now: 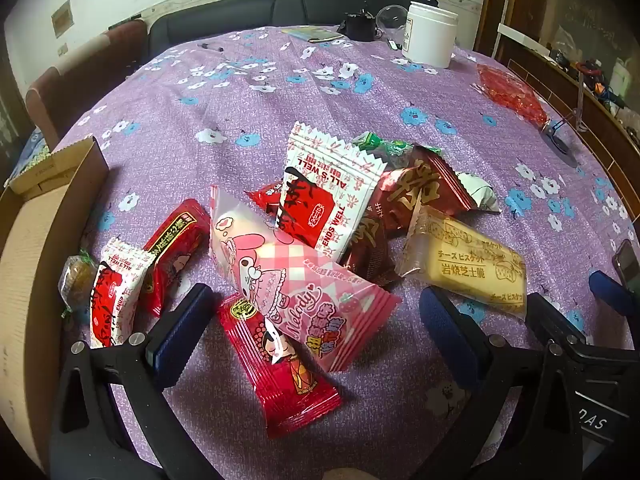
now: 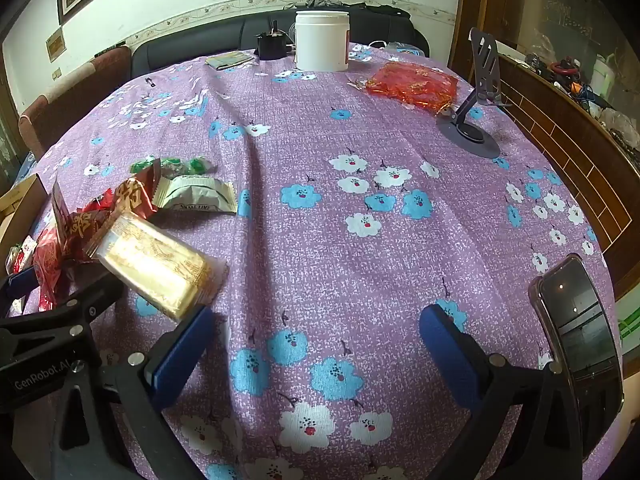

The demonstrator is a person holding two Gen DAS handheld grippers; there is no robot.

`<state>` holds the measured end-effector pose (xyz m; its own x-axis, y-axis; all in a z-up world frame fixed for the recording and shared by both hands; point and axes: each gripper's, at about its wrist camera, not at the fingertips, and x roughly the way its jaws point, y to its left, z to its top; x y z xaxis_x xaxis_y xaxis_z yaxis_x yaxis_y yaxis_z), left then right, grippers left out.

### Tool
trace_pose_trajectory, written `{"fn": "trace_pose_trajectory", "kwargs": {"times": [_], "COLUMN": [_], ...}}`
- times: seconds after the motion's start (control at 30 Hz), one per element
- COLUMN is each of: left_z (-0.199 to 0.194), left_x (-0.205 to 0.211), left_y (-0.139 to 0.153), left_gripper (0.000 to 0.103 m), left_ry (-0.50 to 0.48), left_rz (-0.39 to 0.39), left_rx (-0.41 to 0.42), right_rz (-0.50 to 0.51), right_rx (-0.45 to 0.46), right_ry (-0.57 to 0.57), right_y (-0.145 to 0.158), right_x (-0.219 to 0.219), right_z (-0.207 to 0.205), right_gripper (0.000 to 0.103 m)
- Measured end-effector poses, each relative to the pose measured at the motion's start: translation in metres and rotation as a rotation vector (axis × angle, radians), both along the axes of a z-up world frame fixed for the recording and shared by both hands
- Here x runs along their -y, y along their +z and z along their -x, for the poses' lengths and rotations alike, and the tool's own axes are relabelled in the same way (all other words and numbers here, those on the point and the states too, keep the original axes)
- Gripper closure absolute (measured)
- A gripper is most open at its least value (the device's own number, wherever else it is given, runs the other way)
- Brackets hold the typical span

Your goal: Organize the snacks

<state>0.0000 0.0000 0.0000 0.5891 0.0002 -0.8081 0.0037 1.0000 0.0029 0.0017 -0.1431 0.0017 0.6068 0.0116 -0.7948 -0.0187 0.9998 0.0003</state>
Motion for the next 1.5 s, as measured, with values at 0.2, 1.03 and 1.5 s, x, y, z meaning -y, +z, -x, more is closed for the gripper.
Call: {"fn": "trace_pose_trajectory", "kwargs": {"times": [0.2,1.03,1.5], "left_z": [0.001,0.001,-0.006], "left_x": [0.000,0.000,0.002], "left_y": [0.000,0.000,0.002], "left_gripper": [0.000,0.000,0.000], "left_ry": [0.019,0.020,-0.013], "left_rz": [-0.001,0.001,-0.006], "left_rx": [-0.002,0.001,-0.035], "right_rz": [-0.004,-0.004,-0.006], "right_rx": [-0.001,-0.002,-0.002], "right_ry": [-0.001,0.000,-0.003], "right_y": [0.000,-0.001,0.000], "right_x": [0.001,0.001,0.001], "right_z": [0.000,0.000,0.000], "right_gripper": [0.000,0.000,0.000]}}
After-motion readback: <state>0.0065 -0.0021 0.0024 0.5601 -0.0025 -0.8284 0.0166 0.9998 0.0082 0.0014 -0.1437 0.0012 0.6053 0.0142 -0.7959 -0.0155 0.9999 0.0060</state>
